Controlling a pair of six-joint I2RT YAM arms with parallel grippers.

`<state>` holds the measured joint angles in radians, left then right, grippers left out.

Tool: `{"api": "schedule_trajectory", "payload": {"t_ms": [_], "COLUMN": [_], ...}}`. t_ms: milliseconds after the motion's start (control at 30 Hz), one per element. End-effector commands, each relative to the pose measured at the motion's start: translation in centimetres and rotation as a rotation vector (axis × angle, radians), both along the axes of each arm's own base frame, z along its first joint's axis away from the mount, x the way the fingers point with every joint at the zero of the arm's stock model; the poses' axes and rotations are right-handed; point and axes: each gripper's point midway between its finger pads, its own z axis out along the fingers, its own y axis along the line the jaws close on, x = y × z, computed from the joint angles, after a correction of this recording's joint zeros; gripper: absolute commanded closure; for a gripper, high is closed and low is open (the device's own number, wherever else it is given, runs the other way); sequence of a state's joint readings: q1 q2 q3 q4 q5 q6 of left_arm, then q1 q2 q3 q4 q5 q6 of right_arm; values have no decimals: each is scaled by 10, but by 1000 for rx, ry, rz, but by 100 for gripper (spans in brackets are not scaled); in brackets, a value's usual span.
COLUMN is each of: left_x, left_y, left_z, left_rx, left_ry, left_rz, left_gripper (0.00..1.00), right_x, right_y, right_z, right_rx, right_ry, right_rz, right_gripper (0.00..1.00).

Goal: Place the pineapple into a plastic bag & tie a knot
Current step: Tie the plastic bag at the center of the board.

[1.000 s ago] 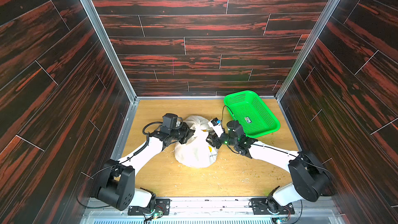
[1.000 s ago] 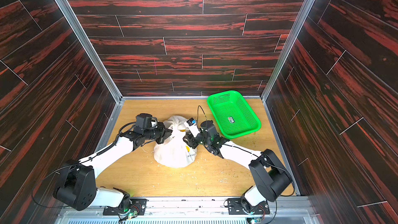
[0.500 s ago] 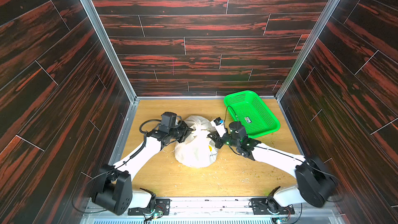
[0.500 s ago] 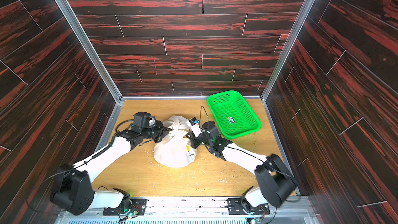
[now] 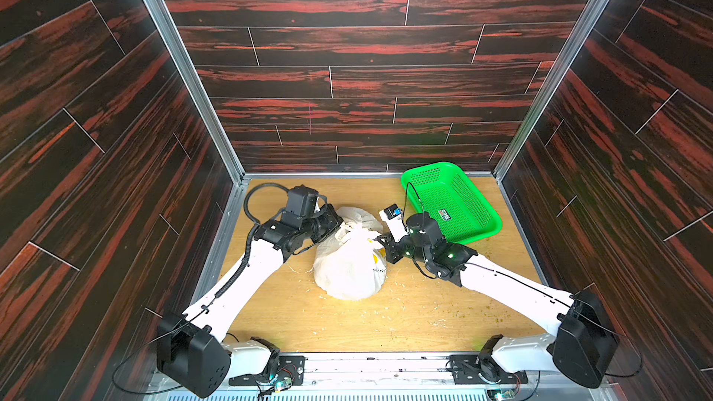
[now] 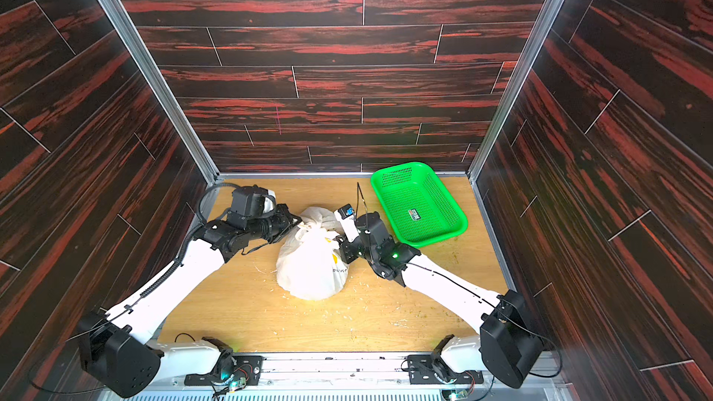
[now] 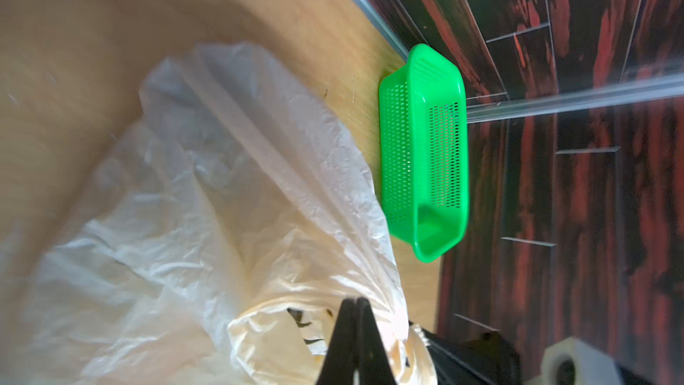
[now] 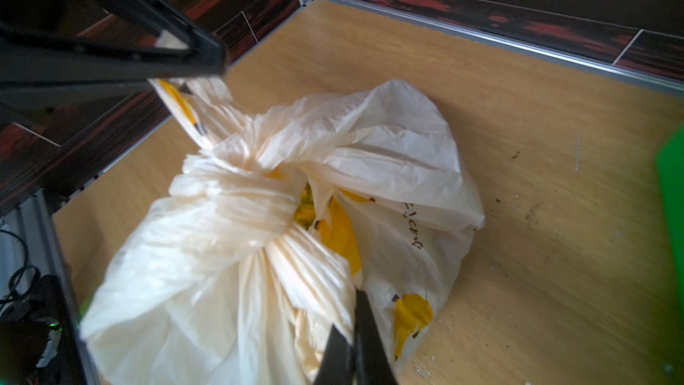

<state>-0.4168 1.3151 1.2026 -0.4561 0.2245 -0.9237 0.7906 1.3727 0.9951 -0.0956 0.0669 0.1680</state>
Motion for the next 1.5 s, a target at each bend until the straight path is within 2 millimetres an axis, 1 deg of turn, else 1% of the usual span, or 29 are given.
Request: {"api": "schedule_trajectory", "payload": {"t_ms": [0, 100, 200, 233, 467, 567, 667, 767, 867, 900, 1167, 1233, 1333, 1400, 1467], "left_x": [5, 9, 17, 13, 13, 13, 14, 15, 16, 21, 22, 21, 20, 21, 21], "left_y": [34, 43, 57, 65, 107, 117, 119, 117, 118, 117, 119, 117, 111, 106, 106], "left_z": [3, 4, 4, -1, 9, 10, 6, 5, -1, 1, -8, -8, 3, 19, 37], "left_rx": [259, 347, 424, 463, 618, 662, 686, 685, 696, 680, 676, 671, 660, 639, 617], "left_ry": [-98, -135, -151, -130, -163, -181, -181, -179, -165, -184, -168, -166, -182, -216, -254], "left_rz": [28, 37, 96, 115, 289, 328, 325, 316, 315, 324, 328, 316, 289, 285, 296], "left_gripper": [100, 100, 100, 100, 100, 100, 100, 100, 100, 100, 100, 100, 100, 100, 100], "right_x": [1, 0, 1, 1, -1, -4, -8, -11, -15, -16, -20, -19, -10, 3, 16], "right_y": [-23, -23, -27, -30, -57, -71, -85, -97, -109, -112, -132, -135, -134, -130, -128], "right_z": [-21, -23, -28, -31, -42, -45, -46, -42, -40, -40, -47, -45, -28, -7, 14], "right_rx": [-133, -156, -180, -192, -271, -313, -355, -380, -408, -413, -435, -433, -413, -394, -371], "right_ry": [75, 100, 141, 156, 224, 233, 231, 217, 203, 202, 209, 201, 162, 114, 71], "right_rz": [-98, -110, -150, -172, -313, -362, -395, -418, -443, -449, -488, -496, -498, -493, -490], "right_gripper": [100, 100, 100, 100, 100, 100, 100, 100, 100, 100, 100, 100, 100, 100, 100]}}
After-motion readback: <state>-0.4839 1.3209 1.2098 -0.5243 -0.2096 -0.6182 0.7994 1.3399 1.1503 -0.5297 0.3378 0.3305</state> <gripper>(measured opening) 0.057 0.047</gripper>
